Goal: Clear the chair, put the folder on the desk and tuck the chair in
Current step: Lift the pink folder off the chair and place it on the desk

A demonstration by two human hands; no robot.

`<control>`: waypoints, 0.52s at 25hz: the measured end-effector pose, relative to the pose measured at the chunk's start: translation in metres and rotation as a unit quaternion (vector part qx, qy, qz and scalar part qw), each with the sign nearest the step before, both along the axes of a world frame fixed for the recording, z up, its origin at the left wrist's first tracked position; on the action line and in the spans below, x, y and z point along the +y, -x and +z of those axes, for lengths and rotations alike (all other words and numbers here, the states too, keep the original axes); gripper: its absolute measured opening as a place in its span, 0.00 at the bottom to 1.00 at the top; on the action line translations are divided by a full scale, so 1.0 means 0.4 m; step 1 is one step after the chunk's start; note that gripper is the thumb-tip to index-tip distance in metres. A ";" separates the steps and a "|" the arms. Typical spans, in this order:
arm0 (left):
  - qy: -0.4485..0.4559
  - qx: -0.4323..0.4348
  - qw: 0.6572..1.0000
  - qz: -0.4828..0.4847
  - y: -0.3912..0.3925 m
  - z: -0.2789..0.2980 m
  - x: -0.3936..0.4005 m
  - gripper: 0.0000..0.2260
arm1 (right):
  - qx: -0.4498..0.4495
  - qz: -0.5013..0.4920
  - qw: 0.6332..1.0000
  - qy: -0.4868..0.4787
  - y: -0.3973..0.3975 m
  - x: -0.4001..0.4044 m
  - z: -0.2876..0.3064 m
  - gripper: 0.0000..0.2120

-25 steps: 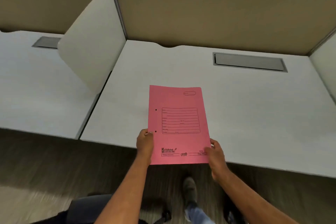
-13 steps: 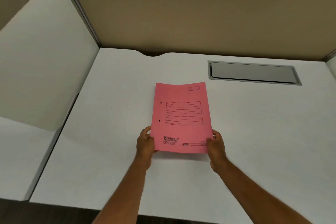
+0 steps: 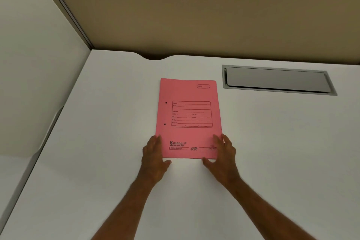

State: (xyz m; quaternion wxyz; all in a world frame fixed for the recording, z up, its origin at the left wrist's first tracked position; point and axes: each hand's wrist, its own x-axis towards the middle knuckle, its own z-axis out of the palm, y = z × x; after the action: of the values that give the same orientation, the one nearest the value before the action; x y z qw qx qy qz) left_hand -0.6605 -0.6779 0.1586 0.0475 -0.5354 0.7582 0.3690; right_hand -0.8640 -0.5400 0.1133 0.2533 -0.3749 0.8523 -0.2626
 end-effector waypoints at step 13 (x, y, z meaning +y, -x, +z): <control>0.114 0.021 0.991 -0.073 0.130 -0.089 -0.182 0.31 | 0.065 0.059 0.996 0.005 0.137 -0.164 -0.064 0.31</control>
State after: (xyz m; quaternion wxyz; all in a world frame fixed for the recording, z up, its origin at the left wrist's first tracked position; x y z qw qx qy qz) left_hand -0.7125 -0.7506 0.1232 -0.0032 -0.4730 0.8331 0.2869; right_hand -0.9186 -0.6058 0.0877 0.2103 -0.4420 0.8420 -0.2268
